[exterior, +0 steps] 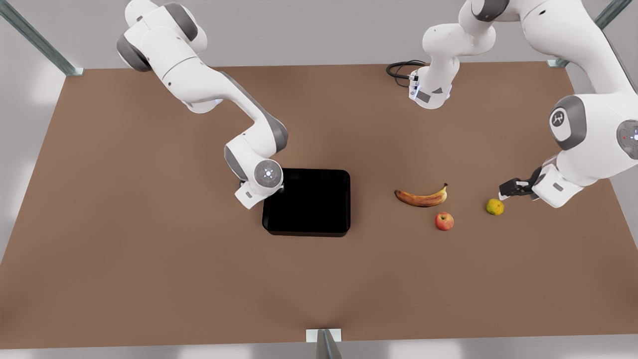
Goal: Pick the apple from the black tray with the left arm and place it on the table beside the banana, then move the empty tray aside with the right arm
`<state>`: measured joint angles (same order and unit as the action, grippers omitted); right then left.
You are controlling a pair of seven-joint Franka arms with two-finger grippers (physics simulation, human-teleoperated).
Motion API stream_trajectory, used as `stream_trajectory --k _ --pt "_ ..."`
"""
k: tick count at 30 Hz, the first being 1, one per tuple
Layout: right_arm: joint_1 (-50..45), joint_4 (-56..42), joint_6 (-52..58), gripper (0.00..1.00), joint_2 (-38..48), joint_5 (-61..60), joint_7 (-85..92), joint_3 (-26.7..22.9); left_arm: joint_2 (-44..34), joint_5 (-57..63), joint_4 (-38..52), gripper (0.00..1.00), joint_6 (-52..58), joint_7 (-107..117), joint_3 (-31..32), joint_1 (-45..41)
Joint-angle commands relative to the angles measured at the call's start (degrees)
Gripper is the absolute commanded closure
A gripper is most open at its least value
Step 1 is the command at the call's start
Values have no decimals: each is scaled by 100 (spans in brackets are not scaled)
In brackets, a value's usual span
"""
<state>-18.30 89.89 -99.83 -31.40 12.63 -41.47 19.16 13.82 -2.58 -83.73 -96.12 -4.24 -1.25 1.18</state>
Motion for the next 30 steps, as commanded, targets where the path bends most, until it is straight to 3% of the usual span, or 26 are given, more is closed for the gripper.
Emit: stream_trajectory --k 1,18,22,28,30 --pt "1 29 -151 1 -77 -15 983 0 24 302 5 0 93 -16 10 -39" --pt "45 38 -898 5 -763 -24 948 -17 33 249 49 0 49 28 19 -56" --pt "54 152 -977 5 -789 -331 201 -26 24 249 49 0 49 28 19 -56" --pt "177 152 -1109 9 -1027 -498 69 -123 24 266 41 0 58 19 19 -56" --pt "186 152 -1109 15 -1027 -516 43 -123 24 275 41 0 58 11 19 -56"
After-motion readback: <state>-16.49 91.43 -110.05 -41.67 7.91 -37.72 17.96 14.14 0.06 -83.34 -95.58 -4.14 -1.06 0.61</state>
